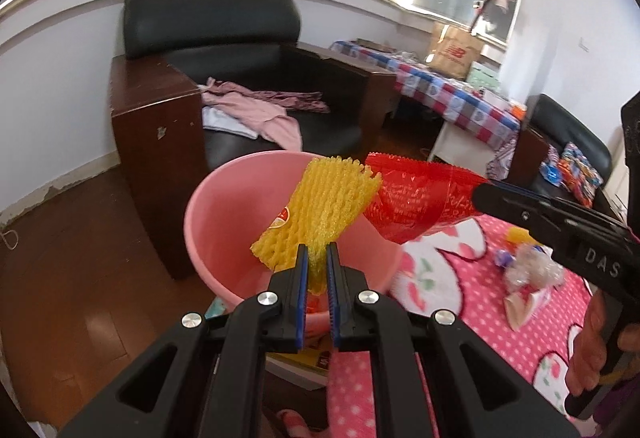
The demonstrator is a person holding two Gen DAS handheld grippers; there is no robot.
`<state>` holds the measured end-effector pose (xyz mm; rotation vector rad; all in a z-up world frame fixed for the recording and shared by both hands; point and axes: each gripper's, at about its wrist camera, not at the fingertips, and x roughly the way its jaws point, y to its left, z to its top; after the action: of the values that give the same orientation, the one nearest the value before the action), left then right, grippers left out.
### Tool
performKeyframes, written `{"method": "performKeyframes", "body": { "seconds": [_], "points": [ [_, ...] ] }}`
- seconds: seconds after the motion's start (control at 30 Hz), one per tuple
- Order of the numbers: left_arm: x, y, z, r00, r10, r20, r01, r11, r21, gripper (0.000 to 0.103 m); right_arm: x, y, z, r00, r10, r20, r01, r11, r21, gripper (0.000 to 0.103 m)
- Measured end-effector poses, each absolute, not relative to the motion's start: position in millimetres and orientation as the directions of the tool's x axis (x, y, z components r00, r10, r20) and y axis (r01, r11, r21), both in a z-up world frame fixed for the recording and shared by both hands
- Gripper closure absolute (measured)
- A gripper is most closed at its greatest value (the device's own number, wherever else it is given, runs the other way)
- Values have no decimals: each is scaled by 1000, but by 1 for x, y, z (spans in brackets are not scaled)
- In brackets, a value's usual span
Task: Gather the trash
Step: 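Carry the yellow net and red bag over the pink bucket and open both tools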
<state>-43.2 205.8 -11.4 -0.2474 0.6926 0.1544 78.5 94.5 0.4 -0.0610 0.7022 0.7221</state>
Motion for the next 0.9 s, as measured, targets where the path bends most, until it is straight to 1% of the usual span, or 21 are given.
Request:
{"method": "performKeyframes", "body": {
  "seconds": [0.23, 0.47, 0.9],
  "points": [
    [-22, 226, -30, 712, 102, -695, -284, 947, -152, 95, 94, 120, -17, 508, 557, -657, -619, 766, 172, 92],
    [-9, 240, -50, 670, 103, -735, -317, 935, -158, 95, 106, 137, -34, 478, 535, -696, -619, 768, 165, 92],
    [2, 250, -66, 635, 99, -766, -341, 926, -163, 94, 114, 155, -54, 439, 507, -742, -629, 763, 150, 92]
  ]
}}
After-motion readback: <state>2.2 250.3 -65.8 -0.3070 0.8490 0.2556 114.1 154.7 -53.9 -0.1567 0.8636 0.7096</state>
